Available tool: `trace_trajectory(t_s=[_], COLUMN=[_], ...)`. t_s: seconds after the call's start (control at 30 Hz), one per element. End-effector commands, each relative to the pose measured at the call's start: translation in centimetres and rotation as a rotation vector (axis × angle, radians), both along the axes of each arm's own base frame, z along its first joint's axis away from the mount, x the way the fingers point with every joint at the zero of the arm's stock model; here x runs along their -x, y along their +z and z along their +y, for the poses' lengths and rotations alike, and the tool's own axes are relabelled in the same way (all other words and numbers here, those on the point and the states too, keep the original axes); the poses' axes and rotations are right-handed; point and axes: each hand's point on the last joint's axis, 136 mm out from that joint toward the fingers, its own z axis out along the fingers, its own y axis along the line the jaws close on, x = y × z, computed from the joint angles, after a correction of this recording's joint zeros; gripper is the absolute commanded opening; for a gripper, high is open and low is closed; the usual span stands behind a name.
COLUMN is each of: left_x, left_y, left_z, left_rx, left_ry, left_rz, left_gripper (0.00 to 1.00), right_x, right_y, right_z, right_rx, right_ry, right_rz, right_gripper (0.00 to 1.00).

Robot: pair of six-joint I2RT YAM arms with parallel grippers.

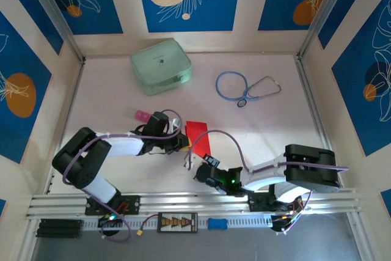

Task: Fold a paper plane with a square sheet of paper (pick it up from the middle)
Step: Third fold the triangle at the center of the table.

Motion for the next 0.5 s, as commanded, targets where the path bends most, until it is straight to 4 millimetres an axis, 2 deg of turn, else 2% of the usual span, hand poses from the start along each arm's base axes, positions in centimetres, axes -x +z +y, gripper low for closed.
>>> trace_trajectory(t_s=[0.0,0.1,0.23,0.33,0.47], left_x=[-0.4,-0.4,-0.6,-1.0,-1.8], left_y=[0.8,1.0,1.1,1.9,3.7], left_z=[-0.1,0.1,1.7,3.1,4.2], left_rx=[0.019,0.003,-0.075,-0.134,-0.201], left_ry=[0.002,0.0,0.027,0.047,0.049], left_rz=[-0.013,-0.023,-0.048,-0.082,-0.149], left_gripper=[0.09,0.22,0.4,0.47,0.49], right_x=[-0.2,-0.2,0.0,0.3,0.4], right_y=[0.6,0.4,0.1,-0.1,0.3], right_z=[-0.1,-0.3,-0.4,-0.3,-0.1], right_rx=[-0.051,-0.065,-0.118,-0.164,-0.277], right_ry=[-0.022,-0.029,-0.022,-0.006,-0.011], right_rz=[0.022,0.06,0.174,0.289,0.485], right_gripper=[0.02,0.0,0.0,0.0,0.0])
